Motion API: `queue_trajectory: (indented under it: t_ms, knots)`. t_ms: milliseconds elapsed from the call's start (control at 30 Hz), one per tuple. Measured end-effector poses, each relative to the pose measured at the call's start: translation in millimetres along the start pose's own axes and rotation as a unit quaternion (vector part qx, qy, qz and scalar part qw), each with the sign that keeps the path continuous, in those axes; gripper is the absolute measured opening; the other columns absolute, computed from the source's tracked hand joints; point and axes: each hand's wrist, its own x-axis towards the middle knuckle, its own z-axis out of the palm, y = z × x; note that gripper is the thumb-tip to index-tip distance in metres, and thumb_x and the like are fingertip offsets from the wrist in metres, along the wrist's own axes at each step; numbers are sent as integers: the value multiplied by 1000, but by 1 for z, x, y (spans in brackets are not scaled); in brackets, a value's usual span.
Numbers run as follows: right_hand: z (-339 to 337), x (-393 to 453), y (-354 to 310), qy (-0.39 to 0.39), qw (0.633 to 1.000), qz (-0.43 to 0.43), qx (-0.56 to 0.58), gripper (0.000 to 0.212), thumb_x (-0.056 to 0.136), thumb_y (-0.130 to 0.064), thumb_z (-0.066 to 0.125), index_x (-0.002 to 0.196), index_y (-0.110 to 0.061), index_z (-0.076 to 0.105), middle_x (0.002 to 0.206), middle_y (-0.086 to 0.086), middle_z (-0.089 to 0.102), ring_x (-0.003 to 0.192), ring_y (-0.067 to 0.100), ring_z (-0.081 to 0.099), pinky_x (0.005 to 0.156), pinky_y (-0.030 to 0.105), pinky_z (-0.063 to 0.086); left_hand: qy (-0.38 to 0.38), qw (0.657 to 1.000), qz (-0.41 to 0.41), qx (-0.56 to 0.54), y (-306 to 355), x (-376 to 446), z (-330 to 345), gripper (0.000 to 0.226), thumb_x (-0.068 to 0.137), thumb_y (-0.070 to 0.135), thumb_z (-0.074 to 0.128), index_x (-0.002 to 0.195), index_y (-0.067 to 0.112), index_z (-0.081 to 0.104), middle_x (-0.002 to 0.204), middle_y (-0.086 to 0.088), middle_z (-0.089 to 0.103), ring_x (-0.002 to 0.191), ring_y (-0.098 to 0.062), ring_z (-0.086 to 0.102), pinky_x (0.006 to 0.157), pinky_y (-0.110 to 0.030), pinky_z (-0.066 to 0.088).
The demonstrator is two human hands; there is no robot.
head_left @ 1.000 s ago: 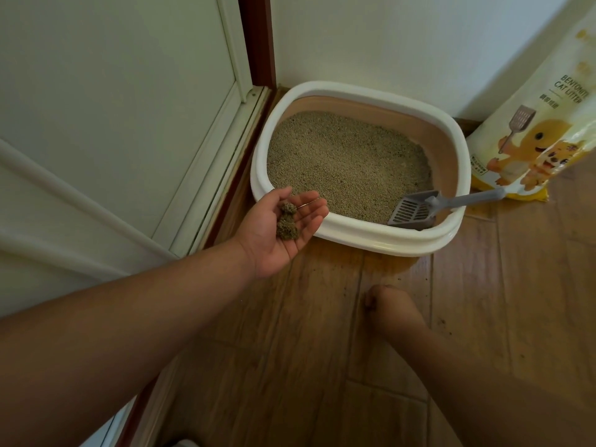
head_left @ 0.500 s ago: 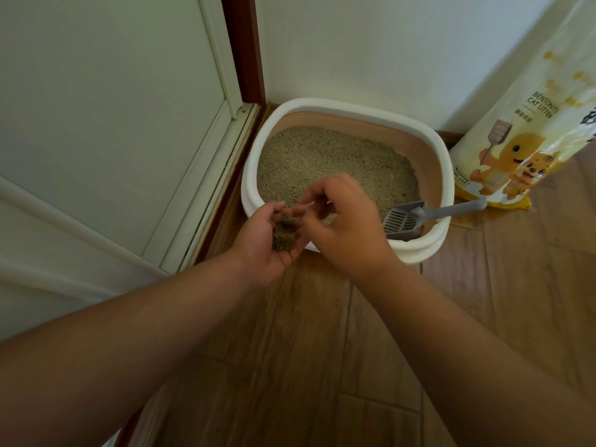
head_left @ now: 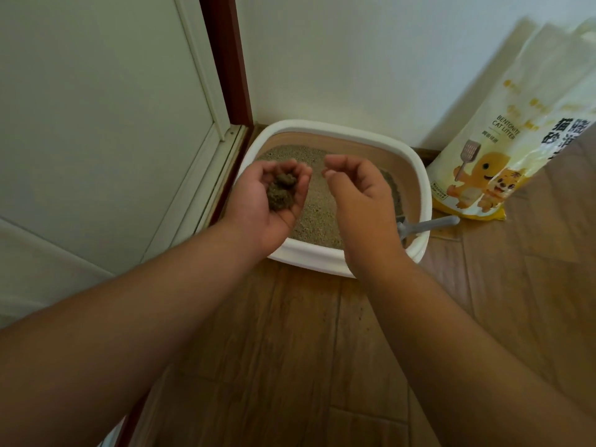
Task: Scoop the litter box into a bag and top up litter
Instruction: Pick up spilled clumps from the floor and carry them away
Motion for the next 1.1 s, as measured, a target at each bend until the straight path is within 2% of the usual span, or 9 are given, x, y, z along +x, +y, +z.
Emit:
queue_trajectory:
  t_ms: [167, 267, 367, 500, 633, 767, 833, 1000, 1100]
  knots:
    - [-3, 11, -34, 11, 961, 94, 260, 26, 102, -14, 52, 120, -9, 70, 118, 11, 74, 115, 21, 70, 104, 39, 54, -40, 999, 10, 2, 5, -3, 68, 31, 100, 18, 48, 84, 0, 68, 82, -15, 71, 77, -22, 72, 68, -26, 62]
    - [-3, 12, -64, 24, 906, 116, 406, 26, 102, -17, 53, 115, -5, 73, 113, 11, 76, 110, 21, 72, 96, 34, 57, -42, 999, 8, -18, 2, -8, 102, 34, 100, 20, 48, 85, -1, 70, 86, -17, 71, 82, -25, 72, 70, -27, 63]
    - [-10, 16, -90, 67, 860, 108, 494, 29, 102, -17, 53, 118, -1, 70, 109, 12, 76, 102, 20, 75, 85, 28, 60, -40, 997, 16, -69, -5, -16, 126, 31, 98, 20, 48, 90, 0, 70, 102, -19, 70, 96, -29, 72, 79, -29, 62]
    - [-23, 20, -108, 95, 851, 101, 506, 33, 103, -19, 51, 123, 1, 68, 112, 14, 76, 102, 22, 76, 81, 27, 60, -19, 994, 38, -105, -20, -25, 139, 28, 97, 19, 50, 102, 2, 72, 119, -20, 72, 109, -30, 72, 97, -33, 57]
    - [-31, 16, -114, 76, 873, 123, 466, 33, 105, -22, 49, 121, -2, 69, 113, 13, 77, 105, 24, 75, 93, 34, 58, 14, 985, 71, -155, -34, -32, 139, 30, 96, 16, 50, 109, 2, 74, 117, -18, 73, 108, -30, 72, 94, -34, 58]
    - [-37, 20, -112, 76, 879, 145, 448, 33, 105, -21, 48, 121, -2, 69, 112, 13, 77, 104, 23, 75, 89, 31, 58, 30, 983, 78, -163, -40, -27, 141, 32, 96, 18, 49, 110, 4, 74, 118, -17, 73, 110, -28, 72, 97, -35, 56]
    - [-44, 26, -118, 86, 872, 142, 461, 33, 104, -19, 49, 122, 0, 68, 114, 15, 76, 106, 24, 74, 92, 33, 58, 29, 984, 75, -156, -40, -23, 153, 34, 96, 19, 49, 113, 3, 74, 119, -17, 73, 110, -28, 72, 98, -35, 56]
    - [-68, 41, -180, 104, 859, 133, 483, 36, 103, -17, 45, 123, 3, 67, 115, 18, 75, 109, 26, 73, 102, 38, 55, 23, 985, 58, -164, -26, -39, 219, 36, 99, 21, 45, 108, 1, 74, 117, -18, 73, 109, -30, 72, 98, -36, 56]
    - [-75, 41, -239, 114, 854, 141, 487, 37, 103, -16, 44, 123, 4, 67, 117, 20, 74, 111, 28, 72, 104, 40, 54, 23, 985, 53, -164, -3, -65, 267, 36, 98, 20, 45, 113, 1, 72, 118, -19, 73, 112, -30, 71, 98, -36, 56]
